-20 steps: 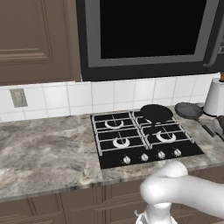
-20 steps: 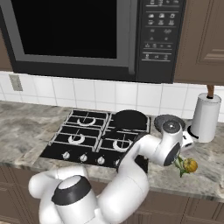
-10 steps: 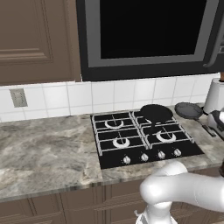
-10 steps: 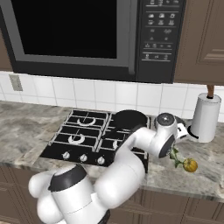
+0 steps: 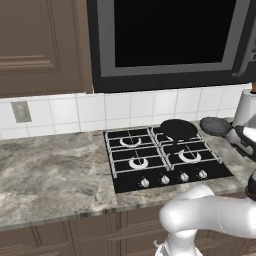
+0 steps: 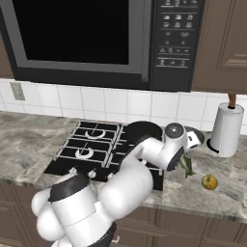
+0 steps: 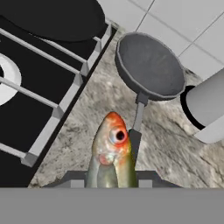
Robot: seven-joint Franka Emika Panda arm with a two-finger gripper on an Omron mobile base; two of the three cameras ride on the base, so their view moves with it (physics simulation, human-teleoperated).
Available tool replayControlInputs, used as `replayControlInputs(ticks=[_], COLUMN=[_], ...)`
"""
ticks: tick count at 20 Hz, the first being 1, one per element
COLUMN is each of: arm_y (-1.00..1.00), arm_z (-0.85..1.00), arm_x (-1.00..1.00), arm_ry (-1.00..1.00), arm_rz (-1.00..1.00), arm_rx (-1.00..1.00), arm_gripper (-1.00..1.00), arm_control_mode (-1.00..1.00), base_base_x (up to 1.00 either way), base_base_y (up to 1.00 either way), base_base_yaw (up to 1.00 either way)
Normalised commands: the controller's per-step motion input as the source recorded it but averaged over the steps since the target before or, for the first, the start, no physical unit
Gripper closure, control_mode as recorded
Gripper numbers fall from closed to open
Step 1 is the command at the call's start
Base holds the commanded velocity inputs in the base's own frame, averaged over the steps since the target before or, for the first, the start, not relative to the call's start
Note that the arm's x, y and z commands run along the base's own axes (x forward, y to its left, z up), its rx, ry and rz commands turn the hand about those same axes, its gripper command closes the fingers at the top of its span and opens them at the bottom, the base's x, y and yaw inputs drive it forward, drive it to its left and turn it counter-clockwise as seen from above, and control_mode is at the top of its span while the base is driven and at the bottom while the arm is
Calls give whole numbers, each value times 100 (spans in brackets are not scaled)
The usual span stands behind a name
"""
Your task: Place both pans onto different burners. Then place the squash and the fish on different pans.
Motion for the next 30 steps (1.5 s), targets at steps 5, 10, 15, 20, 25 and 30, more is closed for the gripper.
replayControlInputs(ticks=[5, 10, 15, 20, 25, 30], arm_y=[33, 36, 34, 30, 21, 11], arm_z=[6, 2, 2, 9, 18, 9], arm_x=[28, 30, 38, 25, 15, 15], arm_ry=[-9, -5, -1, 0, -2, -3], arm_rz=[0, 0, 0, 0, 0, 0], arm_rx=[0, 0, 0, 0, 0, 0], arm_gripper=[100, 100, 100, 100, 100, 100], arm_control_mode=[-100, -100, -100, -100, -100, -100], base_base_x=[0, 0, 0, 0, 0, 0], base_base_y=[0, 0, 0, 0, 0, 0], base_base_yaw=[0, 0, 0, 0, 0, 0])
